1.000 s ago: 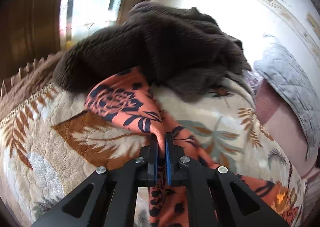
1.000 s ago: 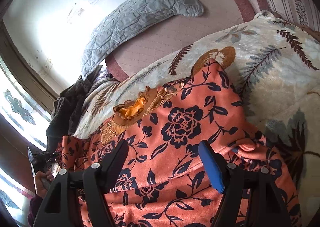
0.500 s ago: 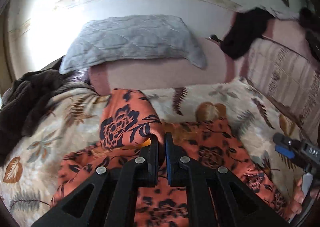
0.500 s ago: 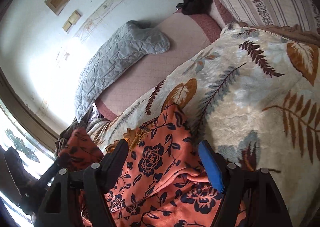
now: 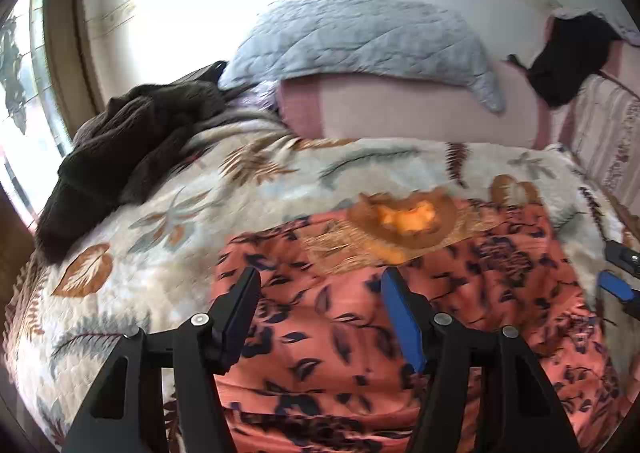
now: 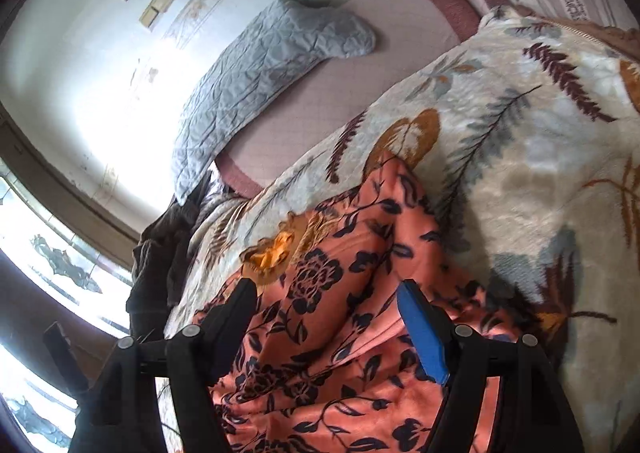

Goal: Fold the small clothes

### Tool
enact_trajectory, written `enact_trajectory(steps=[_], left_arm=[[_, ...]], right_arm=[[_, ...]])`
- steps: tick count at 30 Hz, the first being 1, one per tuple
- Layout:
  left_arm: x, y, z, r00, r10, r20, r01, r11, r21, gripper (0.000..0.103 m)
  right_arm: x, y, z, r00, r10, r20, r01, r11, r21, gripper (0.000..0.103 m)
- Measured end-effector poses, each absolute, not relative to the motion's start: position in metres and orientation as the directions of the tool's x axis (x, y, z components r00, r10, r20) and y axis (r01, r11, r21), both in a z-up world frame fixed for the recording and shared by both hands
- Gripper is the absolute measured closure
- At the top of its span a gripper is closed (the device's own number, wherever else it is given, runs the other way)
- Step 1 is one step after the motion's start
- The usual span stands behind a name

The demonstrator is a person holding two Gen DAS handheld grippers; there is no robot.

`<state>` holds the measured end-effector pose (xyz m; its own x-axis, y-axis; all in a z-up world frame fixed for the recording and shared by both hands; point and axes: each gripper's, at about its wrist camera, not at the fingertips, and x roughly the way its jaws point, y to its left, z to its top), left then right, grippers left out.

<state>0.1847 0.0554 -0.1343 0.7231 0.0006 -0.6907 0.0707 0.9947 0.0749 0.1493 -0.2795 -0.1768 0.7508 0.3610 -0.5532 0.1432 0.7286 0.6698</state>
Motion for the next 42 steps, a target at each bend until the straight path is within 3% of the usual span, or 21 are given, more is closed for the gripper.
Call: enact_trajectory(steps=[4,7,9,17,18,19,20,23,27,32,42], left_arm=[[0.211,0.089,-0.179,0.637,0.144,-0.757,-0.058,0.989,0.139,0.040],[0.225,0.103,-0.196,0.580,0.115,-0.806,-0.086,0.993,0.081,0.040],[0.230,0.102,-0.201,0.570,0.161,-0.805,-0.100,0.987,0.127,0.040],[0.232,0.116,-0.213,0.517,0.088,-0.851,-0.079,0.995,0.054,0.039],[0.231,0.118,-0.214,0.512,0.074,-0.856,-0.080,0.996,0.038,0.039],[0.230,0.121,-0.215,0.510,0.062,-0.858,-0.081,0.996,0.024,0.039],[0.230,0.123,-0.215,0.510,0.054,-0.859,-0.081,0.997,0.015,0.039],[0.226,0.127,-0.214,0.508,0.035,-0.860,-0.085,0.996,-0.010,0.039],[0.221,0.129,-0.211,0.511,0.026,-0.859,-0.085,0.996,-0.021,0.039],[0.214,0.132,-0.207,0.526,0.022,-0.850,-0.073,0.997,-0.019,0.039],[0.208,0.137,-0.203,0.546,0.026,-0.838,-0.055,0.998,-0.004,0.039]], right_arm=[[0.171,-0.248,-0.189,0.677,0.351,-0.646,0.177,0.775,0.607,0.028],[0.197,-0.225,-0.188,0.628,0.291,-0.721,0.223,0.821,0.526,0.028],[0.219,-0.205,-0.182,0.586,0.238,-0.774,0.243,0.860,0.448,0.028],[0.288,-0.131,-0.197,0.418,-0.108,-0.902,0.236,0.972,-0.007,0.029],[0.288,-0.132,-0.201,0.401,-0.126,-0.907,0.240,0.970,-0.028,0.033],[0.284,-0.135,-0.204,0.387,-0.141,-0.911,0.249,0.967,-0.043,0.044],[0.278,-0.141,-0.205,0.375,-0.162,-0.913,0.256,0.964,-0.066,0.049],[0.248,-0.166,-0.201,0.370,-0.207,-0.906,0.282,0.954,-0.103,0.051],[0.198,-0.208,-0.195,0.336,-0.209,-0.918,0.363,0.928,-0.078,0.051],[0.165,-0.238,-0.184,0.437,-0.002,-0.900,0.422,0.883,0.203,0.049],[0.181,-0.278,-0.174,0.593,0.152,-0.791,0.504,0.696,0.511,0.047]])
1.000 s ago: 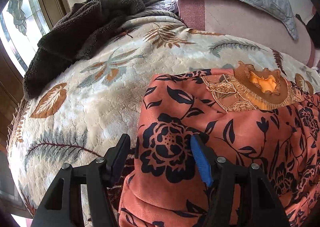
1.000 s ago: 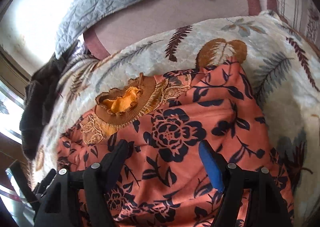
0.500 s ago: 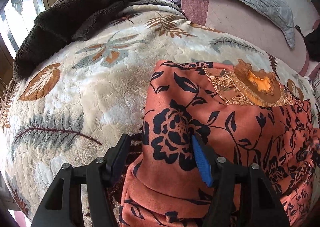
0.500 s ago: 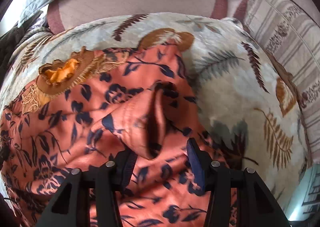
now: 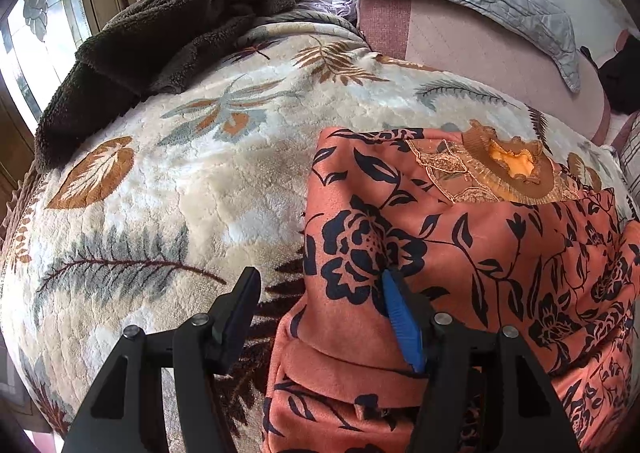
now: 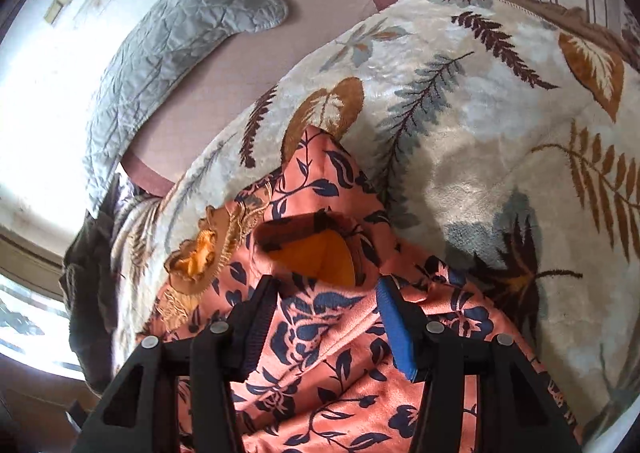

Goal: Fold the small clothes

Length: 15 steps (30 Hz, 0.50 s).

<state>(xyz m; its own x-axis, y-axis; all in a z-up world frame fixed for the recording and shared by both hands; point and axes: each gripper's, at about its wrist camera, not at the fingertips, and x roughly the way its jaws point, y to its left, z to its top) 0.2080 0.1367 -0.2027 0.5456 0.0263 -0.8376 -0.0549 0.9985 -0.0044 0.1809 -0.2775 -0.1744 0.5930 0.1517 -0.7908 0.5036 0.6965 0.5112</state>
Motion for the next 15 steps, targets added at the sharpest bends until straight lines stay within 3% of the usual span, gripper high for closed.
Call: enact_trajectory(steps=[3,11,15], left_arm=[[0.208,0.134,-0.202,0.548,0.034,-0.836,-0.053,0.999,0.006,0.039],[0.206,0.128,-0.198,0.572,0.054,-0.818,-0.036,0.999,0.041,0.040],[0.204,0.127,-0.197,0.583,0.060,-0.811,-0.025,0.998,0.056,0.039]], right_arm=[[0.178,-0.283,-0.170,0.604,0.137,-0.785,0.513,0.687,0.515,0.042],[0.196,-0.279,-0.183,0.536,0.153,-0.830,0.512,0.723,0.464,0.041],[0.208,-0.278,-0.202,0.490,0.188,-0.851,0.515,0.726,0.457,0.034]])
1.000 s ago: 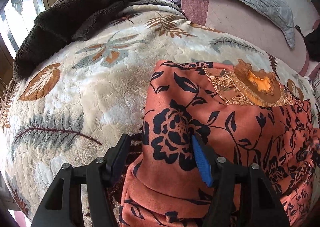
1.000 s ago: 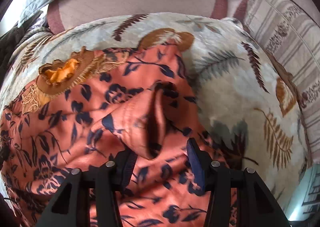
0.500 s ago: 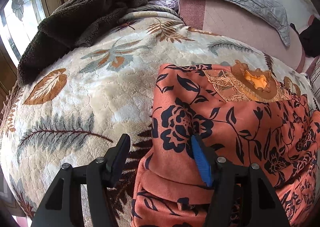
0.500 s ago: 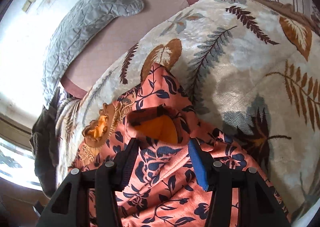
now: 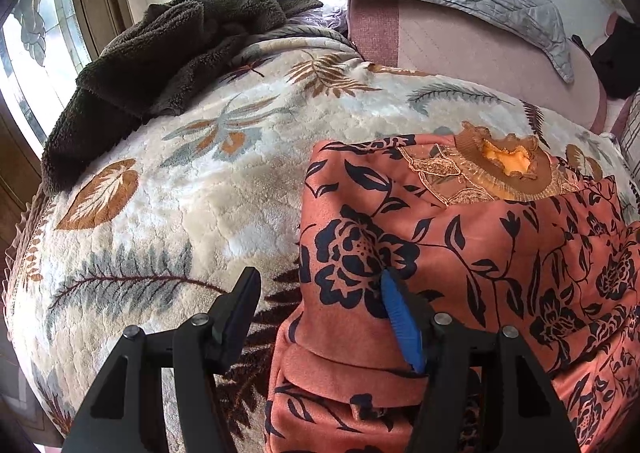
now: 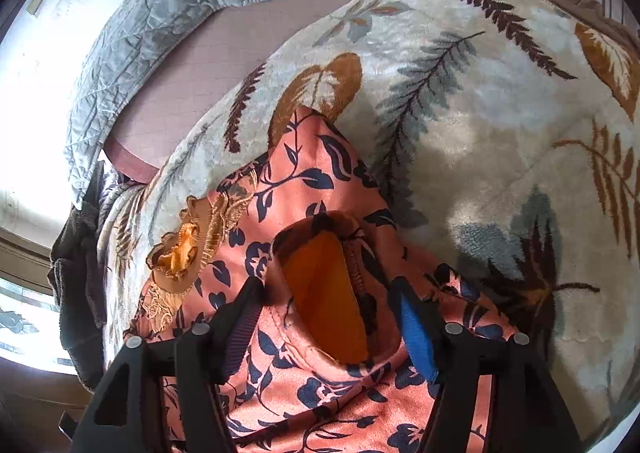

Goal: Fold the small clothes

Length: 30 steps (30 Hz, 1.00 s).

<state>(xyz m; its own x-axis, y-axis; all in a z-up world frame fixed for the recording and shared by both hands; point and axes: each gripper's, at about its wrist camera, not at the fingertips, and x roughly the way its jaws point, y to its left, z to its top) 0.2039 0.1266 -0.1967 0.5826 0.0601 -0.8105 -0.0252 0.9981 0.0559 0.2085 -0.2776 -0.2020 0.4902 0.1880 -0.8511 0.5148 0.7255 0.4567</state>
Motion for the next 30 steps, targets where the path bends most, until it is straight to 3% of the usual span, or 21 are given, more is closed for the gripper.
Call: enact_trajectory(steps=[2,3,4,6,7,10,17,21,25,28,30], left_arm=[[0.204,0.127,-0.197,0.581,0.061,-0.812,-0.026,0.998,0.056,0.039],[0.204,0.128,-0.197,0.581,0.059,-0.812,-0.027,0.998,0.054,0.039],[0.204,0.128,-0.196,0.582,0.058,-0.811,-0.028,0.998,0.052,0.039],[0.204,0.127,-0.194,0.590,0.057,-0.805,-0.029,0.998,0.049,0.039],[0.203,0.127,-0.193,0.596,0.053,-0.801,-0.029,0.999,0.045,0.040],[0.198,0.125,-0.186,0.622,0.048,-0.782,-0.024,0.999,0.043,0.039],[0.190,0.115,-0.173,0.690,0.060,-0.721,-0.013,0.997,0.071,0.040],[0.193,0.099,-0.181,0.667,0.049,-0.744,0.038,0.994,0.099,0.039],[0.191,0.088,-0.178,0.659,-0.012,-0.752,0.073,0.996,0.048,0.040],[0.182,0.075,-0.176,0.671,-0.041,-0.740,0.114,0.992,0.049,0.036],[0.181,0.065,-0.182,0.667,-0.040,-0.744,0.143,0.987,0.076,0.031]], right_arm=[[0.209,-0.274,-0.210,0.450,0.207,-0.869,0.507,0.742,0.439,0.035],[0.207,-0.271,-0.209,0.444,0.203,-0.873,0.492,0.759,0.426,0.043],[0.204,-0.268,-0.206,0.436,0.186,-0.880,0.470,0.787,0.400,0.067],[0.200,-0.265,-0.202,0.420,0.202,-0.885,0.432,0.813,0.391,0.093],[0.197,-0.264,-0.198,0.427,0.221,-0.877,0.415,0.814,0.407,0.097],[0.193,-0.261,-0.168,0.504,0.210,-0.838,0.347,0.839,0.419,0.097],[0.191,-0.268,-0.114,0.745,0.170,-0.645,0.186,0.875,0.446,0.098],[0.201,-0.286,-0.161,0.653,0.139,-0.744,0.279,0.869,0.408,0.097],[0.186,-0.277,-0.163,0.685,0.260,-0.680,0.213,0.821,0.529,0.093],[0.179,-0.254,-0.161,0.679,0.288,-0.676,0.162,0.838,0.521,0.093],[0.179,-0.240,-0.170,0.634,0.270,-0.725,0.170,0.866,0.471,0.093]])
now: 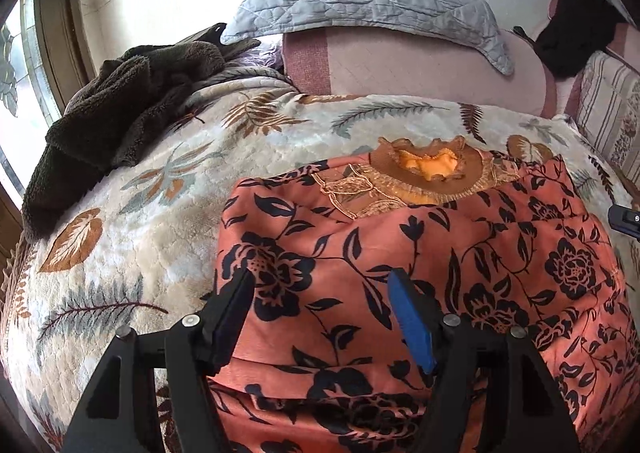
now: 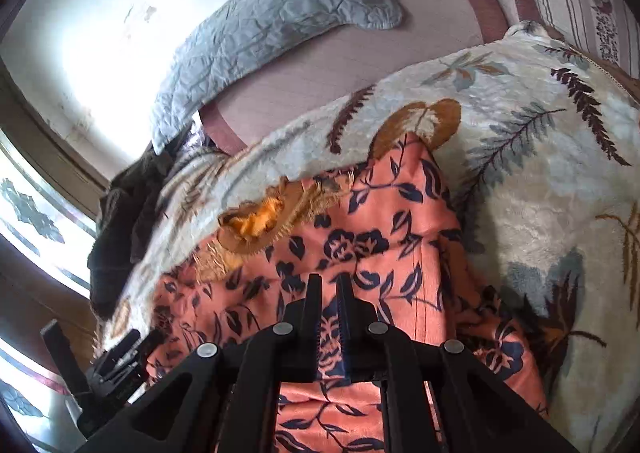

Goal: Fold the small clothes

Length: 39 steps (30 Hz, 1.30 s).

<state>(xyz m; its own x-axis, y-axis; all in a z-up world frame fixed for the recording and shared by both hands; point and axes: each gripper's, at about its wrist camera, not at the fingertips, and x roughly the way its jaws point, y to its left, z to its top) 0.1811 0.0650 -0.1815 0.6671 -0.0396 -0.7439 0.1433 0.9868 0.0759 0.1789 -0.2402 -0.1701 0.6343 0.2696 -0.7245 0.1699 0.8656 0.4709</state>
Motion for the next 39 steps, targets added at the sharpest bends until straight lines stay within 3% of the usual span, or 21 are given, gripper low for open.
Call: enact_trajectory(steps=[5,7,12,14,15,17,18,21,30,39], left_arm=[[0.199,0.048,-0.218,0.586,0.043,-0.809,0.170,0.970,0.175,0.027],[0.203,0.045,-0.224,0.589,0.065,-0.805,0.147,0.971,0.186,0.027],[0.171,0.037,-0.205,0.653,0.067,-0.754,0.137,0.969,0.204,0.027],[0.148,0.033,-0.188,0.682,0.022,-0.731,0.160,0.971,0.178,0.027],[0.132,0.031,-0.178,0.701,0.001,-0.713,0.176,0.969,0.174,0.027],[0.098,0.027,-0.158,0.747,-0.034,-0.664,0.205,0.962,0.181,0.026],[0.081,0.026,-0.149,0.765,-0.051,-0.642,0.215,0.960,0.180,0.025],[0.038,0.029,-0.125,0.784,-0.110,-0.611,0.233,0.964,0.126,0.012],[-0.035,0.048,-0.097,0.800,-0.111,-0.590,0.195,0.977,0.081,0.007],[-0.045,0.077,-0.097,0.807,-0.028,-0.590,0.113,0.988,0.108,0.007]], right_arm=[[0.183,-0.247,-0.235,0.435,0.255,-0.864,0.321,0.853,0.413,0.095],[0.172,-0.254,-0.235,0.456,0.284,-0.844,0.318,0.833,0.452,0.095],[0.106,-0.275,-0.174,0.588,0.260,-0.766,0.229,0.855,0.466,0.092],[0.077,-0.286,-0.153,0.626,0.238,-0.743,0.207,0.868,0.452,0.084],[0.062,-0.292,-0.143,0.646,0.221,-0.730,0.201,0.874,0.443,0.073],[0.032,-0.303,-0.127,0.697,0.188,-0.692,0.207,0.871,0.445,0.043],[0.019,-0.307,-0.119,0.726,0.174,-0.666,0.211,0.864,0.457,0.022],[-0.019,-0.311,-0.098,0.787,0.140,-0.602,0.196,0.867,0.458,0.021],[-0.095,-0.299,-0.073,0.833,0.109,-0.543,0.137,0.910,0.392,0.021],[-0.117,-0.288,-0.068,0.851,0.100,-0.516,0.100,0.933,0.345,0.021]])
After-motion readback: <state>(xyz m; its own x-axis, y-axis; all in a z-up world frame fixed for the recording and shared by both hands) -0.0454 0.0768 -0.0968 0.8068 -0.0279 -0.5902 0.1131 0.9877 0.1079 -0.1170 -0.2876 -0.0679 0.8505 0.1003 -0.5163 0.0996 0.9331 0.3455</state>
